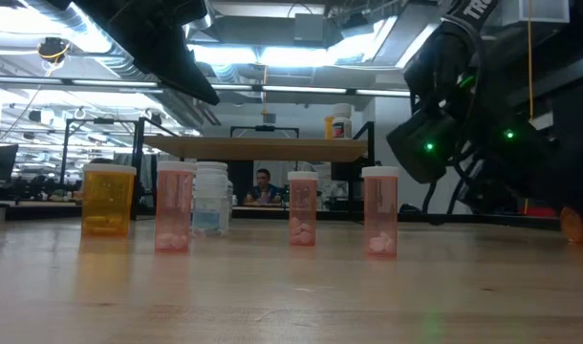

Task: Pick and place medicine bottles onto shelf by color
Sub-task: Put the top orange pill bottle on the shelf

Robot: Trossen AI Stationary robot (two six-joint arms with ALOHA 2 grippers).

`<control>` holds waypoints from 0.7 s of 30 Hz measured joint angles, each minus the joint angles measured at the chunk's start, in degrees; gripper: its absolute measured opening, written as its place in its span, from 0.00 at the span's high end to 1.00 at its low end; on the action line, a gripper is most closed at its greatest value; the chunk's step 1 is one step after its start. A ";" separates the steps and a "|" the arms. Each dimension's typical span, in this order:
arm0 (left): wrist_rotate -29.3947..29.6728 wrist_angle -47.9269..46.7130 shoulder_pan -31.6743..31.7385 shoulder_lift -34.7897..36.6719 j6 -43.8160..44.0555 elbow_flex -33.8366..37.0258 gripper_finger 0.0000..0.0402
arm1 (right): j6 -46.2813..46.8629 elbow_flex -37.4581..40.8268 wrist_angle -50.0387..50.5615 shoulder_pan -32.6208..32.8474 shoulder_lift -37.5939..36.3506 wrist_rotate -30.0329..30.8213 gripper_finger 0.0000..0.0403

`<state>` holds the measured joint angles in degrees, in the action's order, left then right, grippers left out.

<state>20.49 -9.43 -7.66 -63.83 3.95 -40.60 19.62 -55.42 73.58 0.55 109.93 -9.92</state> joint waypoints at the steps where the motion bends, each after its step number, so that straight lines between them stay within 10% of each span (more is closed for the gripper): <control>1: 0.00 0.00 0.00 0.02 0.00 0.00 0.55 | 0.03 0.00 -0.17 0.11 -0.01 0.01 0.41; 21: 0.00 -0.02 0.02 0.02 -0.04 0.00 0.55 | 7.22 0.60 -2.71 3.10 -10.35 4.50 0.41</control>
<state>20.49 -9.45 -7.64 -63.81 3.90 -40.60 26.84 -54.82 70.87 3.65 99.58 -5.42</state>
